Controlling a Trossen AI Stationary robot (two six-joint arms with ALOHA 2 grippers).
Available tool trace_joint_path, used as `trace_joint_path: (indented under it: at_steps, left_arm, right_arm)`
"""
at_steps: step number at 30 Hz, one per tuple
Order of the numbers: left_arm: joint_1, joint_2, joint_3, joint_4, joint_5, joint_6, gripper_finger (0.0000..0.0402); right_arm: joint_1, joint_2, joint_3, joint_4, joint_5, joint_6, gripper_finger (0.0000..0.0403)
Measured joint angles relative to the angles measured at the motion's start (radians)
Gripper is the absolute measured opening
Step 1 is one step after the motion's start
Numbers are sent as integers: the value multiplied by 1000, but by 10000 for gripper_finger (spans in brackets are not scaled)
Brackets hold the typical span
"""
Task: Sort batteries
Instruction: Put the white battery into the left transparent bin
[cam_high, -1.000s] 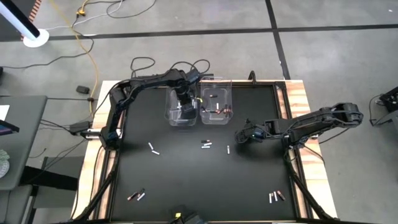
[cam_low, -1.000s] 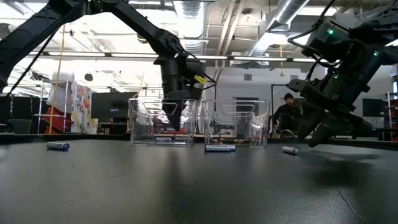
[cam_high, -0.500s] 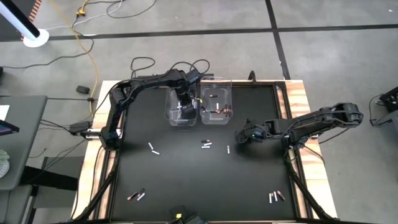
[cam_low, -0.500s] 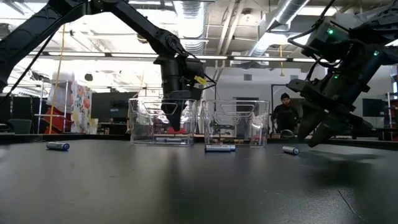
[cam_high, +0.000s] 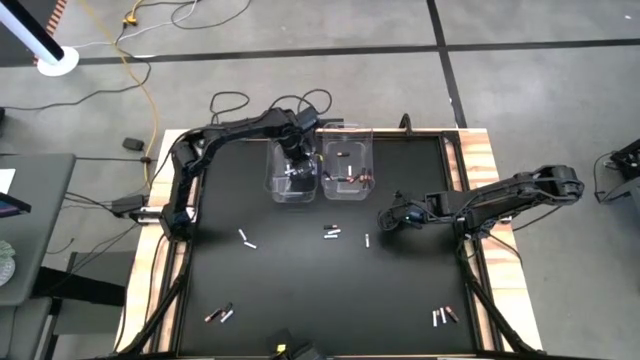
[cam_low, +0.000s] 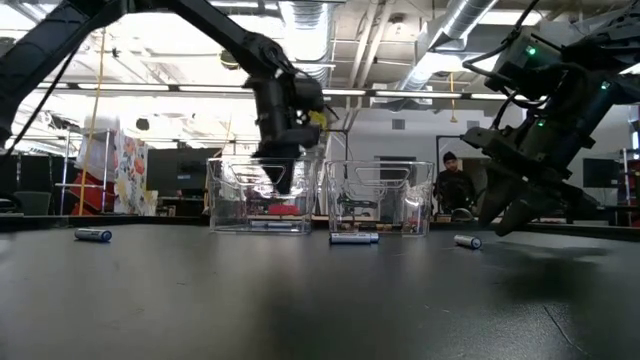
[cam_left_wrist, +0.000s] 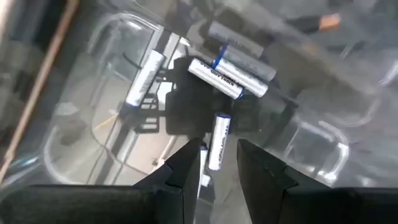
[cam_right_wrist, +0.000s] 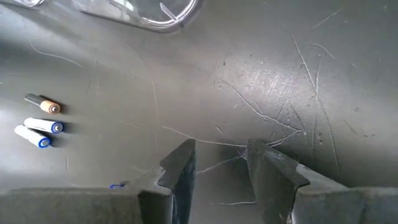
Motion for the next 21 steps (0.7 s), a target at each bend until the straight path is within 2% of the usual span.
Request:
trace_joint_path:
  at_steps: [5,12,17,21]
  left_arm:
    - [0,-97,0,1,-23,-106,98]
    - [0,-258,0,-42,-200,-331,98]
    - [-6,-364,-1,-146,-303,-425,98]
    - [-19,-455,-44,-230,-319,-512,98]
  right_arm:
    - [0,0,0,-2,0,-34,163]
    - [6,0,0,-5,0,-55,163]
    - [38,0,0,-9,-4,-91,163]
    - [67,0,0,-13,-5,-106,163]
